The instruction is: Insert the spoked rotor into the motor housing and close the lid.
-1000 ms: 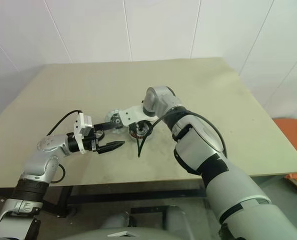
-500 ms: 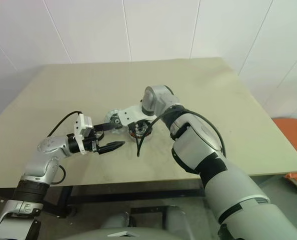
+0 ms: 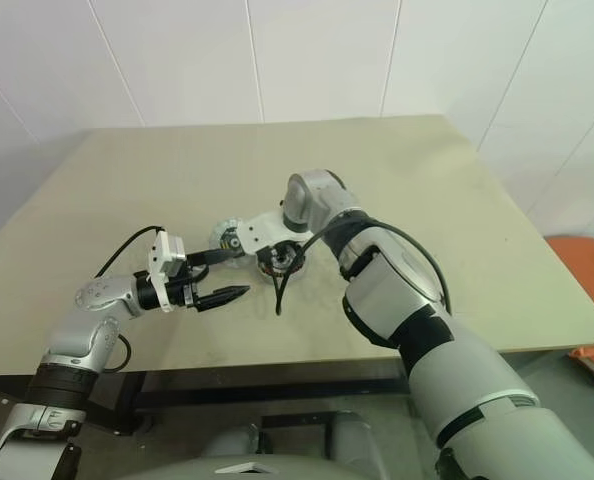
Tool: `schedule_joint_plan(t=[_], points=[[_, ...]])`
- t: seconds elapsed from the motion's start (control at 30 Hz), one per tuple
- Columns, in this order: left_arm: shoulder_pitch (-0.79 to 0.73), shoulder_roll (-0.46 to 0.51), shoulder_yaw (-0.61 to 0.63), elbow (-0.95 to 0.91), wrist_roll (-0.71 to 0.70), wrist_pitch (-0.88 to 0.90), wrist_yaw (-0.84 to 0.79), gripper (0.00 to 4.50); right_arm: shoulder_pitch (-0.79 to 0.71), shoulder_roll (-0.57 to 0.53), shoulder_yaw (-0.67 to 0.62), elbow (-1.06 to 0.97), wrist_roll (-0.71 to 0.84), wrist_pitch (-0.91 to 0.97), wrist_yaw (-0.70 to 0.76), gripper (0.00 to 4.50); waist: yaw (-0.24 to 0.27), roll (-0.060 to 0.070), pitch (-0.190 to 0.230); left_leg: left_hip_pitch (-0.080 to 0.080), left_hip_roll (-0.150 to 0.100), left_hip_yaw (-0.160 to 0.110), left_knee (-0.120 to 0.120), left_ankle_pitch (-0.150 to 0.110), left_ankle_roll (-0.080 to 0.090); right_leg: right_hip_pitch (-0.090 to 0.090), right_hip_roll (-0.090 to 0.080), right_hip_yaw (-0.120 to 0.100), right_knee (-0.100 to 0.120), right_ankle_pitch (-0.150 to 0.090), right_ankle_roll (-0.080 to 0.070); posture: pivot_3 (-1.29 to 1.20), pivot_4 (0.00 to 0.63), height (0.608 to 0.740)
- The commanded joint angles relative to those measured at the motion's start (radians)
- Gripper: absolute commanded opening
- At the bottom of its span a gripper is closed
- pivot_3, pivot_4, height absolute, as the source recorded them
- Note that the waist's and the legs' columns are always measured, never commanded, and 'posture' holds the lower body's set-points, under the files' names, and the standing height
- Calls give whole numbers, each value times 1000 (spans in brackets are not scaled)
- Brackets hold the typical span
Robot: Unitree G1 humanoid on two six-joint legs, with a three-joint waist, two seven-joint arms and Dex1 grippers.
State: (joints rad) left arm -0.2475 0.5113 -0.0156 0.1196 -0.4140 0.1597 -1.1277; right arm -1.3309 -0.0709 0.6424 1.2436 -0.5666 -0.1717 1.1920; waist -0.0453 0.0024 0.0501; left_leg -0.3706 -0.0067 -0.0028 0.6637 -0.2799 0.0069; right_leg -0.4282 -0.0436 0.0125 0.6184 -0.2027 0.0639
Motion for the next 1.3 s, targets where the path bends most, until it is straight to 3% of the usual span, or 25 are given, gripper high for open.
schedule_joint_plan(t=[0.03,1.3], points=[[-8,4,18,-6,0,-24,2,4500,3,5,-3,9,-4,-5,14,38,0,0,0,0,0,0,0,0,0,0,0,0,0,0,0,0,0,740],[-17,-12,8,32,16,-57,5,4500,6,-10,-8,17,-21,-13,21,38,1,-1,-1,1,0,0,0,0,0,1,0,0,1,0,0,0,0,740]])
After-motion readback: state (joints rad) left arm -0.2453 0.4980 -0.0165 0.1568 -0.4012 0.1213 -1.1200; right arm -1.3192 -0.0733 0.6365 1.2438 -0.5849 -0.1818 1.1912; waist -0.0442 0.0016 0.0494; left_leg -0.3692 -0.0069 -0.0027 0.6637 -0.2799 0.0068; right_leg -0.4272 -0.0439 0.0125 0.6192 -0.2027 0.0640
